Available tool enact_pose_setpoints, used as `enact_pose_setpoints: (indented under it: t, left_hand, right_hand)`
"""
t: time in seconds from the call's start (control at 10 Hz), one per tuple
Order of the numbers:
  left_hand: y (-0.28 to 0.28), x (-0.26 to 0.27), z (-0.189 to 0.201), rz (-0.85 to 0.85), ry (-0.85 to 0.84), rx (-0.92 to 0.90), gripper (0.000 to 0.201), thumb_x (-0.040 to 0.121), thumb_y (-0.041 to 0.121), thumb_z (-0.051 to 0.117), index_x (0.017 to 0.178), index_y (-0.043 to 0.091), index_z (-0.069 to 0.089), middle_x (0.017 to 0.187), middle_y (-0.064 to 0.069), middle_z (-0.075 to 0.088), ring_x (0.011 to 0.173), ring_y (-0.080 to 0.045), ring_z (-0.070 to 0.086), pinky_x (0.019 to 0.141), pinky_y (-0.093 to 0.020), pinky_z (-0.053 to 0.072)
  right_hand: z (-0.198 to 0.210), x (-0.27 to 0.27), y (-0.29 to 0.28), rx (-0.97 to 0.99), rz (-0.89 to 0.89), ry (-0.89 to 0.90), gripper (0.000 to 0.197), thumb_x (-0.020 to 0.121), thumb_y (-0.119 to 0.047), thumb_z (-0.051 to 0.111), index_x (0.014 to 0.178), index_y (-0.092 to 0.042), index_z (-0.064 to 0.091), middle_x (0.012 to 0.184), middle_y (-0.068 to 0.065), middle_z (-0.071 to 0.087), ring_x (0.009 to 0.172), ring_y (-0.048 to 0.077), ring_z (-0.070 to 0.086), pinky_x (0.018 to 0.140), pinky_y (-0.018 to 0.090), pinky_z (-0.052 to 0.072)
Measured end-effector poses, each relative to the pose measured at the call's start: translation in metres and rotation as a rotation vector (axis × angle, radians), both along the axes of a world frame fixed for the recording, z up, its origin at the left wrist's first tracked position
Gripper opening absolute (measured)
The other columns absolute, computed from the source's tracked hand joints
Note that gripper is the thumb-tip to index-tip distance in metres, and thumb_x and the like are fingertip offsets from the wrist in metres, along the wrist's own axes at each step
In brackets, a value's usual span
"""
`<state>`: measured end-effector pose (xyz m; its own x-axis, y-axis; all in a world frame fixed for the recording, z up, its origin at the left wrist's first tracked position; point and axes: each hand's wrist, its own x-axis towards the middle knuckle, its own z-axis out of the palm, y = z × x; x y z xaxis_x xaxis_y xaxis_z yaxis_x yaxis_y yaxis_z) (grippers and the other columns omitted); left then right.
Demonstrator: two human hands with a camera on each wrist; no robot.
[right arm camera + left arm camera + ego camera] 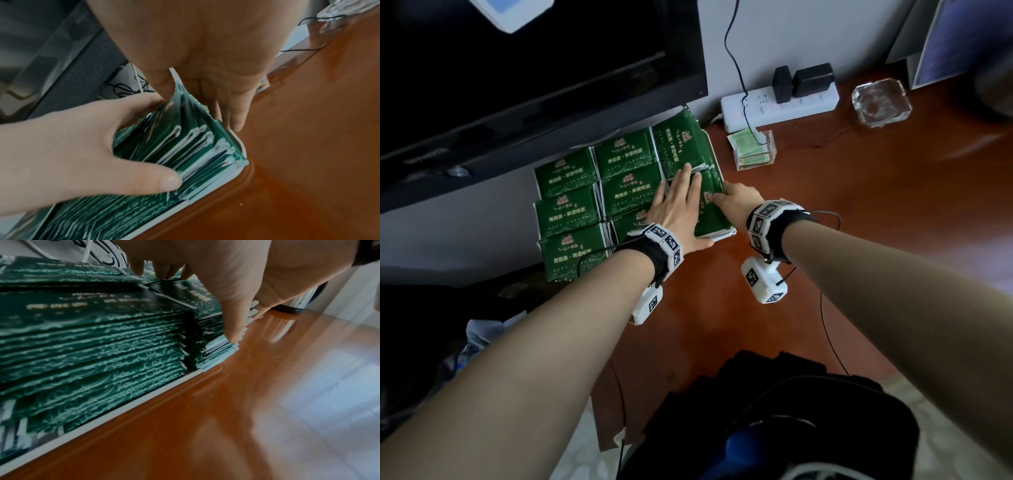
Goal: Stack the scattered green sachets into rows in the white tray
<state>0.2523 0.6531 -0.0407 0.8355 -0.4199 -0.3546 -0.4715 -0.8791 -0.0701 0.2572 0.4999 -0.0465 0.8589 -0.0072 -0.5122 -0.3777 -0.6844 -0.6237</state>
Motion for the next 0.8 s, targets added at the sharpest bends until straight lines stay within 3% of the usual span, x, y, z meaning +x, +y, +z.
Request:
enact_pose_setpoints:
  t: [0.2,0.4,0.5,0.6,0.8]
  left_hand:
    - [-0.004,-0.001,-0.003,0.021,-0.010,-0.019,0.132,0.069,0.069,0.072,0.155,0.008,-0.007,0.162,-0.013,-0.017,0.152,-0.027,0.000,0.123,-0.047,0.008]
    - [-0.005,0.000,0.004,0.024,-0.014,-0.006,0.138,0.063,0.084,0.063,0.156,0.009,-0.007,0.163,-0.013,-0.017,0.152,-0.026,-0.003,0.123,-0.047,0.006]
    - [-0.004,0.005,0.011,0.013,-0.041,-0.044,0.140,0.059,0.095,0.048,0.156,0.009,-0.004,0.163,-0.014,-0.013,0.152,-0.026,-0.003,0.123,-0.049,0.006]
    - [0.000,0.014,0.020,0.050,-0.042,-0.099,0.135,0.062,0.097,0.034,0.156,0.007,0.000,0.164,-0.015,-0.007,0.152,-0.026,-0.001,0.123,-0.049,0.008]
    - [0.005,0.034,0.017,0.133,0.007,-0.151,0.115,0.081,0.084,0.032,0.156,0.004,-0.003,0.163,-0.015,-0.010,0.152,-0.024,-0.001,0.124,-0.045,0.005]
  right_hand:
    - [-0.006,0.001,0.006,0.002,0.020,0.008,0.039,0.102,-0.041,0.043,0.116,-0.006,0.056,0.100,0.011,0.059,0.087,0.028,0.056,0.071,0.030,0.039]
    - [-0.004,0.005,0.004,-0.007,0.041,0.010,0.037,0.102,-0.039,0.043,0.116,-0.006,0.052,0.103,0.014,0.061,0.085,0.029,0.057,0.070,0.033,0.042]
    - [0.007,0.016,-0.003,-0.016,0.032,-0.018,0.036,0.103,-0.031,0.039,0.126,-0.006,0.050,0.115,0.018,0.060,0.105,0.036,0.059,0.079,0.037,0.045]
    - [0.018,0.034,-0.011,-0.082,0.074,-0.047,0.040,0.104,-0.023,0.037,0.137,-0.003,0.047,0.135,0.021,0.052,0.123,0.037,0.050,0.097,0.039,0.041]
    - [0.014,0.066,-0.007,-0.227,0.383,-0.153,0.030,0.097,0.000,0.045,0.125,0.005,0.053,0.130,0.028,0.049,0.120,0.041,0.053,0.097,0.047,0.046]
